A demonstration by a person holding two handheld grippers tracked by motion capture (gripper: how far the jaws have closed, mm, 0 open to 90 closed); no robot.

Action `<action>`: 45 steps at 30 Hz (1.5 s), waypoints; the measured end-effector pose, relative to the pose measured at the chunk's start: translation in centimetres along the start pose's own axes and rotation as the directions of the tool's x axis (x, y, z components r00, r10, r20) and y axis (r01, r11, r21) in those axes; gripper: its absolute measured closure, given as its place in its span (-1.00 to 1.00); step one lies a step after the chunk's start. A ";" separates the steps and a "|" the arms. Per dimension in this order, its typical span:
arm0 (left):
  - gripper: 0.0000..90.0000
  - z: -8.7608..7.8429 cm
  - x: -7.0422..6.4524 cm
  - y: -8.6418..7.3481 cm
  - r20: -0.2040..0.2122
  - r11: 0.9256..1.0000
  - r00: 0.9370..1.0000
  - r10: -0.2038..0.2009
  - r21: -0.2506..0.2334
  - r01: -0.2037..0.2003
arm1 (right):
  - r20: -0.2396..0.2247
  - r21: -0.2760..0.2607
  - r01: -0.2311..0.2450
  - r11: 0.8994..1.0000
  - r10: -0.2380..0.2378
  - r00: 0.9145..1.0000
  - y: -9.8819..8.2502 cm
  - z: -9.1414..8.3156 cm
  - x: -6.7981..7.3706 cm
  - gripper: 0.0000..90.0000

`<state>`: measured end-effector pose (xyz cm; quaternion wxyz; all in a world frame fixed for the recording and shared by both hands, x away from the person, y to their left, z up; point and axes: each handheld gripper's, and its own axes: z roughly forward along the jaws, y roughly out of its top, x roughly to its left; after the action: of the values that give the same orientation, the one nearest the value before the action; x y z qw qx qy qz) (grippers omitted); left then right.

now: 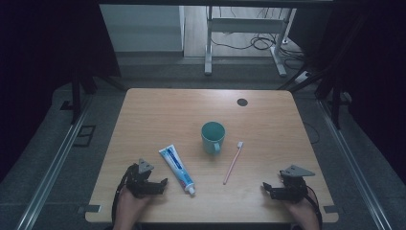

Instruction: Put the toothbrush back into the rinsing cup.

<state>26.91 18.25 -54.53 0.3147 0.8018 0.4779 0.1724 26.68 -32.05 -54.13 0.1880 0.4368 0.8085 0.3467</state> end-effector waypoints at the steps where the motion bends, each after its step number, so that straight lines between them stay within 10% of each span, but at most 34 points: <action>1: -0.93 0.0 0.0 0.0 0.000 1.000 1.000 0.000 0.000 0.000 | 0.000 0.000 0.000 1.000 0.000 1.000 0.0 0.0 0.0 -0.72; 28: -0.93 0.1 0.1 0.1 0.004 1.000 1.000 0.004 -0.001 -0.004 | -0.008 0.009 0.003 1.000 -0.002 1.000 0.1 -0.4 0.1 -0.51; 45: -0.93 0.1 0.1 0.1 0.004 1.000 1.000 0.005 -0.001 -0.005 | -0.072 0.019 -0.011 1.000 0.013 0.997 0.7 -1.3 -0.1 0.42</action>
<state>27.10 18.22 -54.53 0.3155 0.8032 0.4751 0.1718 26.37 -32.37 -52.71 0.1525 0.4304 0.8153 0.3561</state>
